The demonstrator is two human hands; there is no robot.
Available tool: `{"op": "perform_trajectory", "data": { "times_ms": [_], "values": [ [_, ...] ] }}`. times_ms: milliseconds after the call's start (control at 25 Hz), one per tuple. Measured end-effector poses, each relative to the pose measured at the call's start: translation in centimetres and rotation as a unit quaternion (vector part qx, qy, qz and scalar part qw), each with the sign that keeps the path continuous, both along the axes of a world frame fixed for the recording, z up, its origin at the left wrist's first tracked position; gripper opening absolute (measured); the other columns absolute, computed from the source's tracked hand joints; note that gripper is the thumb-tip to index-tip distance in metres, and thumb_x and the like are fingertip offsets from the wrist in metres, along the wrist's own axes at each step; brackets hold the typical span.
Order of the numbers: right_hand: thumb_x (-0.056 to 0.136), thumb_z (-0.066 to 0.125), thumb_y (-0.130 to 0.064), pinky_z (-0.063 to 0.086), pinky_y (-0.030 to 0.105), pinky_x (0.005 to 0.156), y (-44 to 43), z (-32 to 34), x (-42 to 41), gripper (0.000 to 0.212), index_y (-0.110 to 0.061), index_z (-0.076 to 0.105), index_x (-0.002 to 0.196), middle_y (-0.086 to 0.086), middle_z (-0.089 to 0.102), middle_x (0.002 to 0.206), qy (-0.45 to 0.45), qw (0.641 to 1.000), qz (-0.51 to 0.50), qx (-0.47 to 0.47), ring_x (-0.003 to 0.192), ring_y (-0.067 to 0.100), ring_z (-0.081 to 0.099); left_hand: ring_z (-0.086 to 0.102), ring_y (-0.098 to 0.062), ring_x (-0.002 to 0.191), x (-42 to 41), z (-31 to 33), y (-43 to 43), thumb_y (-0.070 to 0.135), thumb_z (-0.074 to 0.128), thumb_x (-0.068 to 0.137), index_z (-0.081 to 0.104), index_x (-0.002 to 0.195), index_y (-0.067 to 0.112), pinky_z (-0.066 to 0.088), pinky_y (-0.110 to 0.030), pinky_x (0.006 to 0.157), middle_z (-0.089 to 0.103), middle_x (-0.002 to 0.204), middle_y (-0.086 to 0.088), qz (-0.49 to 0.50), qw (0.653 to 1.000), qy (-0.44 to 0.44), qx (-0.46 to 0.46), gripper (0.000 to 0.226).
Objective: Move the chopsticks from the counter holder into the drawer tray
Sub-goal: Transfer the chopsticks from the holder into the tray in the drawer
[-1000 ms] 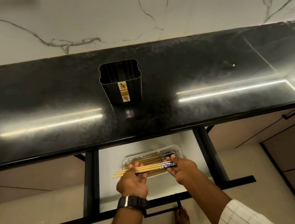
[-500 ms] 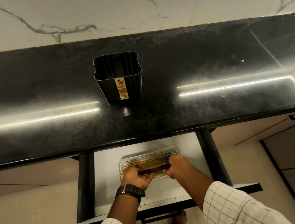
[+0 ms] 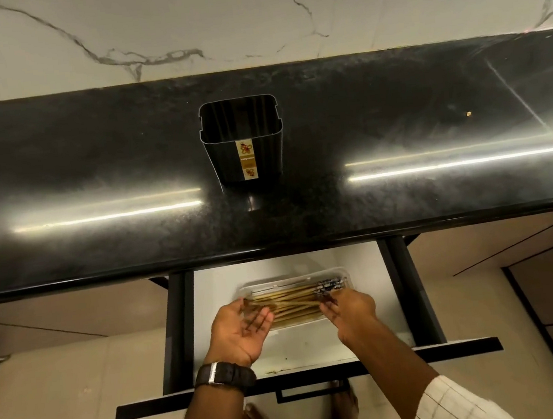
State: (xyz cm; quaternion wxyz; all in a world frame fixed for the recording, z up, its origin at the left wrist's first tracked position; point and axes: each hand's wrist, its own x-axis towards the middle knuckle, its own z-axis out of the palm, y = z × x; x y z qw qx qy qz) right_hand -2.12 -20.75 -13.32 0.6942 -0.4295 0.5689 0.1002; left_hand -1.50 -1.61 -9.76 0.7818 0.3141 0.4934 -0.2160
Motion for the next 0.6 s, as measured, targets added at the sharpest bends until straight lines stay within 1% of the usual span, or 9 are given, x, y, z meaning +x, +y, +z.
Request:
{"op": "perform_trajectory", "data": {
  "times_ms": [80,120,160,240,320,400,480,560,600],
  "values": [
    [0.097,0.059,0.000,0.061,0.041,0.089,0.6,-0.5,-0.5,0.024,-0.007,0.062,0.120,0.014,0.070,0.113,-0.030,0.972,0.163,-0.164,0.100,0.028,0.071,0.065,-0.030,0.108,-0.4,-0.7,-0.1,0.016,0.050,0.100,0.066,0.110,0.008,0.055,-0.040,0.093,0.068,0.112,-0.016,-0.112,0.975,-0.081,0.174,0.021],
    [0.098,0.058,-0.004,0.061,0.041,0.091,0.9,-0.8,-0.5,0.025,-0.012,0.064,0.120,0.010,0.070,0.115,-0.056,0.925,0.273,-0.259,0.101,0.026,0.070,0.067,-0.028,0.104,-0.4,-1.5,-0.1,0.013,0.048,0.100,0.067,0.116,0.012,0.057,-0.039,0.088,0.070,0.114,-0.012,-0.219,0.915,-0.140,0.308,0.025],
    [0.099,0.057,-0.009,0.060,0.039,0.093,1.0,-0.9,-0.5,0.024,-0.016,0.066,0.121,0.007,0.071,0.117,-0.078,0.859,0.375,-0.339,0.102,0.023,0.070,0.068,-0.025,0.102,-0.4,-2.7,0.1,0.011,0.047,0.098,0.067,0.120,0.017,0.058,-0.038,0.087,0.071,0.117,-0.008,-0.345,0.805,-0.209,0.435,0.031],
    [0.100,0.056,-0.019,0.058,0.035,0.095,0.8,-1.2,0.2,0.027,-0.021,0.066,0.125,0.003,0.071,0.120,-0.090,0.757,0.504,-0.406,0.105,0.020,0.069,0.069,-0.024,0.102,0.4,-4.5,0.3,0.010,0.047,0.090,0.066,0.123,0.021,0.058,-0.039,0.087,0.071,0.121,-0.003,-0.546,0.551,-0.292,0.560,0.039],
    [0.101,0.055,-0.019,0.055,0.037,0.100,0.2,-1.7,1.0,0.031,-0.020,0.063,0.131,0.003,0.069,0.124,-0.069,0.664,0.616,-0.418,0.110,0.023,0.067,0.069,-0.028,0.101,1.0,-5.1,0.3,0.013,0.047,0.088,0.063,0.123,0.018,0.058,-0.040,0.087,0.071,0.119,-0.006,-0.653,0.402,-0.283,0.576,0.038],
    [0.100,0.054,-0.016,0.056,0.039,0.095,-0.3,-2.3,1.9,0.028,-0.016,0.062,0.127,0.008,0.069,0.122,-0.068,0.562,0.695,-0.444,0.109,0.026,0.068,0.069,-0.031,0.099,1.4,-5.5,-0.1,0.013,0.045,0.089,0.063,0.120,0.014,0.057,-0.040,0.085,0.070,0.117,-0.009,-0.700,0.324,-0.273,0.574,0.036],
    [0.099,0.056,-0.020,0.059,0.033,0.079,-0.6,-2.8,2.0,0.017,-0.017,0.059,0.115,0.008,0.070,0.110,-0.075,0.557,0.681,-0.469,0.097,0.024,0.070,0.068,-0.032,0.099,1.2,-6.2,-0.4,0.009,0.045,0.088,0.064,0.119,0.012,0.056,-0.041,0.083,0.066,0.119,-0.010,-0.708,0.291,-0.270,0.584,0.036],
    [0.097,0.058,-0.020,0.061,0.036,0.077,-1.0,-4.1,1.8,0.015,-0.016,0.057,0.111,0.011,0.072,0.105,-0.060,0.601,0.643,-0.471,0.092,0.026,0.072,0.066,-0.033,0.100,0.9,-6.6,-0.7,0.005,0.045,0.087,0.062,0.121,0.011,0.056,-0.041,0.081,0.062,0.121,-0.011,-0.707,0.284,-0.268,0.590,0.038],
    [0.097,0.057,-0.013,0.061,0.042,0.078,-1.2,-4.3,1.7,0.016,-0.011,0.060,0.112,0.016,0.071,0.106,-0.066,0.569,0.651,-0.499,0.092,0.031,0.072,0.066,-0.033,0.099,0.8,-6.9,-0.7,0.003,0.045,0.087,0.060,0.122,0.011,0.057,-0.042,0.079,0.061,0.121,-0.011,-0.707,0.286,-0.267,0.589,0.040]
  ]
}}
